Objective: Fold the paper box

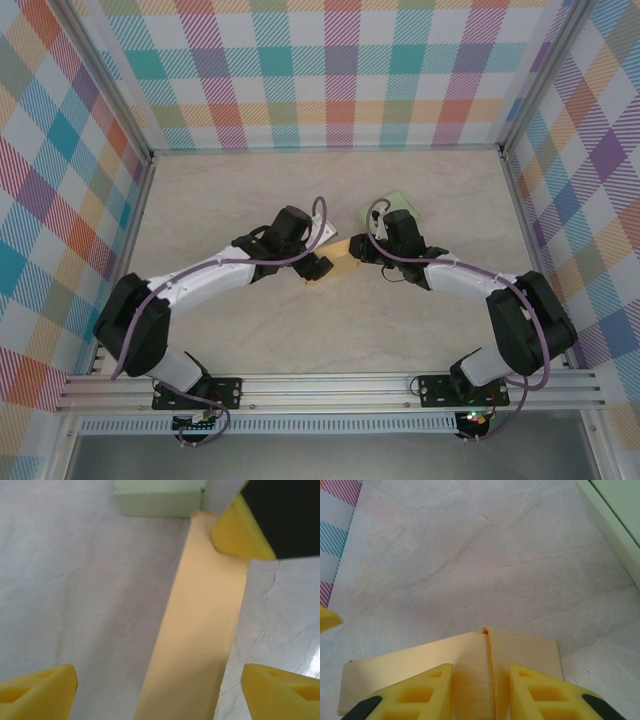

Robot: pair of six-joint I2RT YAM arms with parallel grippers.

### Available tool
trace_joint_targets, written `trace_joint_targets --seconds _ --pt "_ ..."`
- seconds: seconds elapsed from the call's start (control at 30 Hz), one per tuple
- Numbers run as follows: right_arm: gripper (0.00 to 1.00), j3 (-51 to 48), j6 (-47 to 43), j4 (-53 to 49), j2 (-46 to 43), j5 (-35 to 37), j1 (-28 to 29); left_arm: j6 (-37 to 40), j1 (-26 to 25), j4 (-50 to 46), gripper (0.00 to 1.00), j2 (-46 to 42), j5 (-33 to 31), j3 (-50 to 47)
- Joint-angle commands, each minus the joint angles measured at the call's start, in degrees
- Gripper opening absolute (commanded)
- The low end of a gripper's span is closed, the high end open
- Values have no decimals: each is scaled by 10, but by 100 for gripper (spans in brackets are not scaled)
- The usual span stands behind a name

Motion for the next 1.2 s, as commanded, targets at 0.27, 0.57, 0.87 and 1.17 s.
trace_joint_targets --seconds 0.27,0.57,0.87,1.17 --pt "34 -12 -14 -127 -2 14 7 92 -24 -69 79 108 -42 82" --pt "67 17 -29 -210 -101 42 7 169 -37 -23 62 86 -126 50" --pt "100 17 -18 -332 -262 146 5 282 -39 112 61 76 -185 -10" --pt "100 3 -3 -421 -402 212 5 365 -38 220 61 99 -238 -62"
